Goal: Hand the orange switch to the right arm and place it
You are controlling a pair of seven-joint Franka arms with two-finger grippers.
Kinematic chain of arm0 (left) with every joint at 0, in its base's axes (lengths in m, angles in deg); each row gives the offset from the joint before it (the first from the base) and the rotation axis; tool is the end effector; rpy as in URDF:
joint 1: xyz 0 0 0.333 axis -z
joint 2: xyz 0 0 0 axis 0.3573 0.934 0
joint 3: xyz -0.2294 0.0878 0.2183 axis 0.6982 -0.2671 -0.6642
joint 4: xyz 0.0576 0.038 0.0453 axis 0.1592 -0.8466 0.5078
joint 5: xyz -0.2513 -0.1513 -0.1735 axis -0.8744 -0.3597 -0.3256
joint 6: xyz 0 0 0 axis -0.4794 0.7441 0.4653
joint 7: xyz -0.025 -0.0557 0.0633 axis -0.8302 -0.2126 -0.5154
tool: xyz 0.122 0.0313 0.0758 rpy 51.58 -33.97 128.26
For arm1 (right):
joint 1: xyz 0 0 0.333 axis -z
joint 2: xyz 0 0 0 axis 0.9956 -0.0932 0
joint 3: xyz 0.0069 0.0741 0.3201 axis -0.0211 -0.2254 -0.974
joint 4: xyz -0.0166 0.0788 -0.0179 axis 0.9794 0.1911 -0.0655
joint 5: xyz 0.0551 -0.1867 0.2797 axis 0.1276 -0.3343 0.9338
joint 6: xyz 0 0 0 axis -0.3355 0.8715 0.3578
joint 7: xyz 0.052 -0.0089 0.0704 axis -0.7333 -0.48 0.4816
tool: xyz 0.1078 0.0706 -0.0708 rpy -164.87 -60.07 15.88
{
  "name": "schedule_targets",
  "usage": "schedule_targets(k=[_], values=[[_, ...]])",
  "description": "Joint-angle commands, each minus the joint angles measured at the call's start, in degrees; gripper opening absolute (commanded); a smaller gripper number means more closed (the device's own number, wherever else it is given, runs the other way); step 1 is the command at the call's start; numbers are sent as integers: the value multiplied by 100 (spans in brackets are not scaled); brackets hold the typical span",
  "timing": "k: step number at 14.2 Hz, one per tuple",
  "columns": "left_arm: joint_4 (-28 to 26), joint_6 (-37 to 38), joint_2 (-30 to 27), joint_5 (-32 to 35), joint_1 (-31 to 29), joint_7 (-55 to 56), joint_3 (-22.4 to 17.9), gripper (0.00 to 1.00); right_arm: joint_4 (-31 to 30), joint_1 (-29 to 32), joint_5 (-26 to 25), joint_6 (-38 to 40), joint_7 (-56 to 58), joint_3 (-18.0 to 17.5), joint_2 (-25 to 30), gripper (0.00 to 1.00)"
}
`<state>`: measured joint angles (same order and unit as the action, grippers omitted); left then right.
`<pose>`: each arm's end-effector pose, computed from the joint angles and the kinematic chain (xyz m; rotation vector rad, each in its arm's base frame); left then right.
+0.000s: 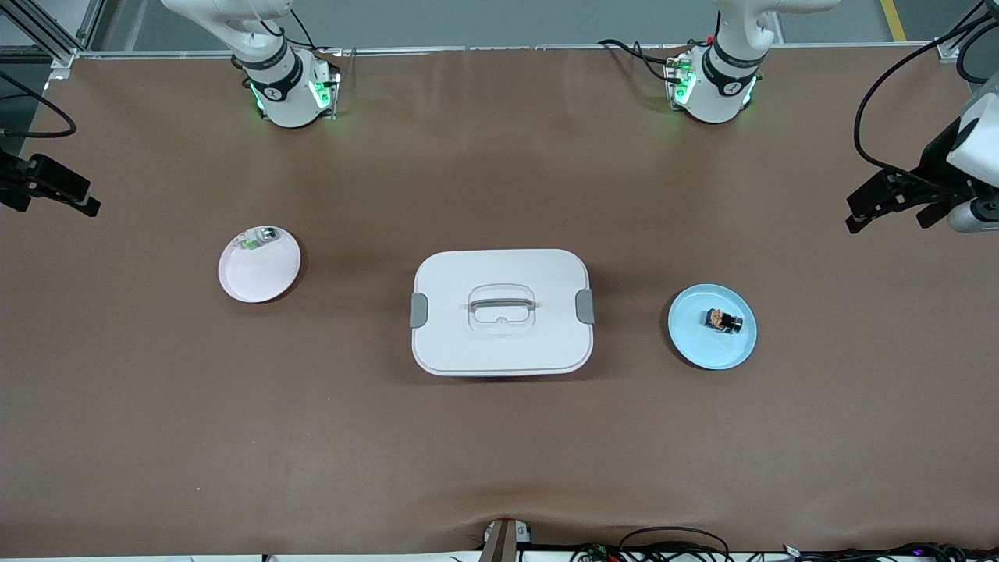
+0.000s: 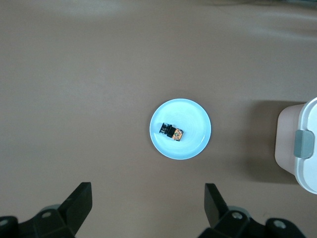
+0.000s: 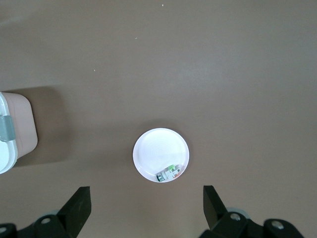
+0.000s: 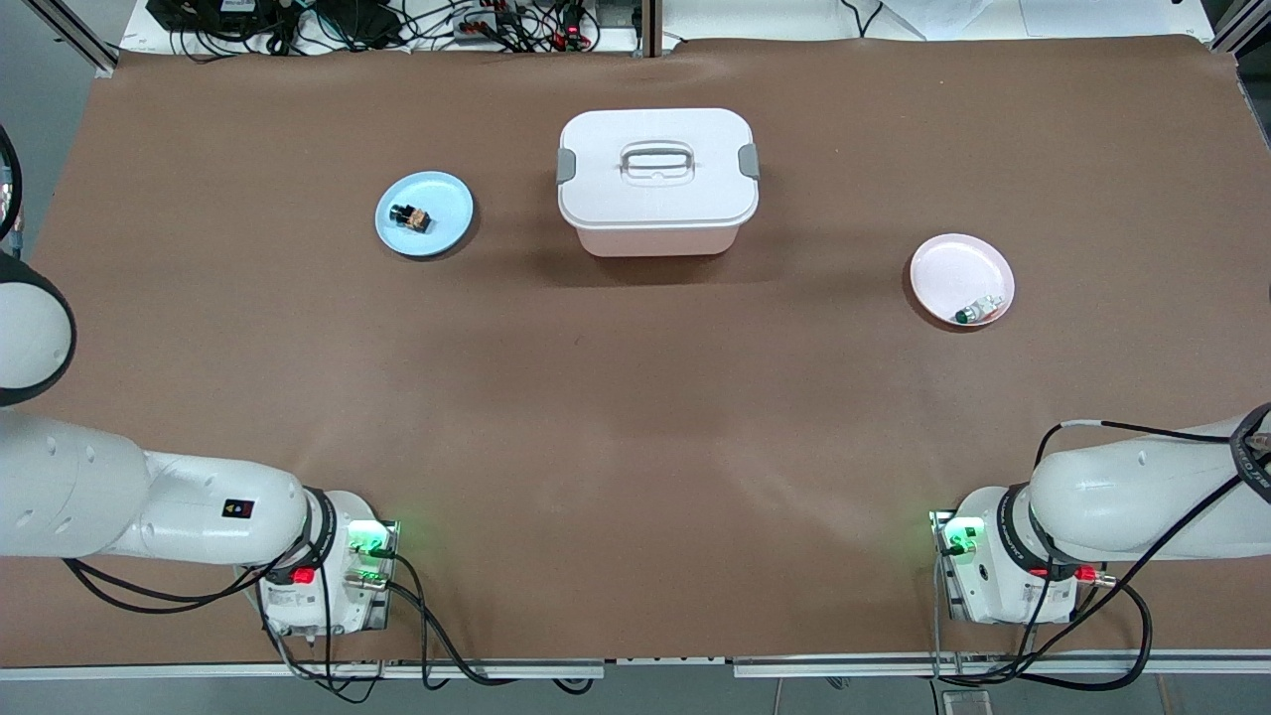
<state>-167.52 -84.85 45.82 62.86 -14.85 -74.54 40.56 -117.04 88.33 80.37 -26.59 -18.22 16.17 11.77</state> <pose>0.5048 -0.0315 0.5981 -3.1325 -0.1016 -0.1808 0.5008 -0.0238 0.6233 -3.1192 0.1532 -0.0087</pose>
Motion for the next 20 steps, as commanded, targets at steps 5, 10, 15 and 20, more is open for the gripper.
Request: schedule_targets(k=[5, 10, 15, 20], values=[[126, 122, 53, -45, 42, -133, -58, 100, -69, 71, 61, 15, -49, -42, 79, 100], [152, 192, 36, -98, 33, -81, -76, 100, -69, 71, 61, 15, -49, -42, 79, 100], [126, 210, 106, -89, 50, -89, -76, 100, -87, 80, 70, 15, -49, -42, 79, 100], [21, 439, 395, -89, 94, -168, -50, 100, -87, 115, 61, 24, -49, -42, 70, 100]])
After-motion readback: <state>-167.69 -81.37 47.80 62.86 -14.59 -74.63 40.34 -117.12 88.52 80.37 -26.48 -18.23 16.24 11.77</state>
